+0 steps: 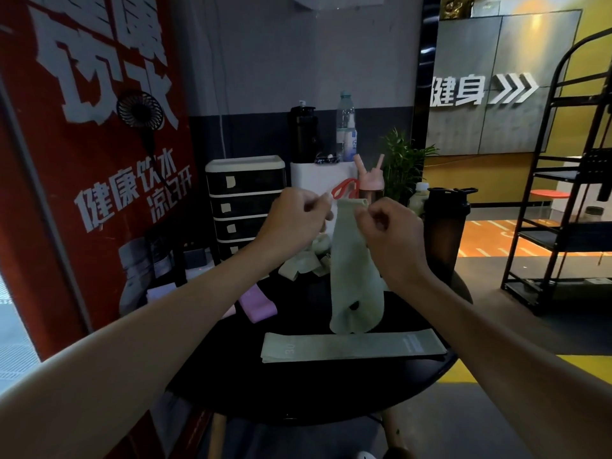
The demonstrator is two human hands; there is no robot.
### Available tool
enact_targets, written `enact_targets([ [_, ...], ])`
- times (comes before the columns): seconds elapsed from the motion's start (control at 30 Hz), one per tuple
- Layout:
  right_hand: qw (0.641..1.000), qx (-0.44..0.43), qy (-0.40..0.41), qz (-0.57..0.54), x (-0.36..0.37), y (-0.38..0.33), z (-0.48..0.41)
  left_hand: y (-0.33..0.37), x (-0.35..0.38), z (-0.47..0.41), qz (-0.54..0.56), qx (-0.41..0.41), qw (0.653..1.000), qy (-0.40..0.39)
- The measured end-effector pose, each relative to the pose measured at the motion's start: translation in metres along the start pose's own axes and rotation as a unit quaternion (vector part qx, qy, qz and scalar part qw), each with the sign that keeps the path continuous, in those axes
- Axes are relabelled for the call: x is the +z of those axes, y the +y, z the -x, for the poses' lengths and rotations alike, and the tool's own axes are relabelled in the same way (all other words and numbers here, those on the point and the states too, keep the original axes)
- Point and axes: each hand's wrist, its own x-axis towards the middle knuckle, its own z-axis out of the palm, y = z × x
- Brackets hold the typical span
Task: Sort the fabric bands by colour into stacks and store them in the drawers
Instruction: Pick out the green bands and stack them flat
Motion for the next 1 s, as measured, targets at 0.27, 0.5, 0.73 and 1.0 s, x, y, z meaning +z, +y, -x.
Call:
enact_targets([
  [0.27, 0.988, -0.074, -0.136, -0.02, 0.008, -0.009, 0.007, 0.01, -0.003, 0.001, 0.137, -0.089, 0.986, -0.032],
  [0.5, 0.98, 0.088, -0.168, -0.066, 0.008, 0.009, 0.009, 0.012, -0.015, -0.005, 0.164, -0.083, 0.982, 0.028],
  [0.73, 0.956, 0.18, -0.216, -0.087, 0.006, 0.019, 0.041, 0.014, -0.023, -0.016, 0.214, -0.077, 0.972, 0.066],
  [1.0, 0.941, 0.263, -0.197, -0.081, 0.008, 0.045, 0.078, -0.007, -0.037, -0.026, 0.23, -0.1, 0.96, 0.121],
])
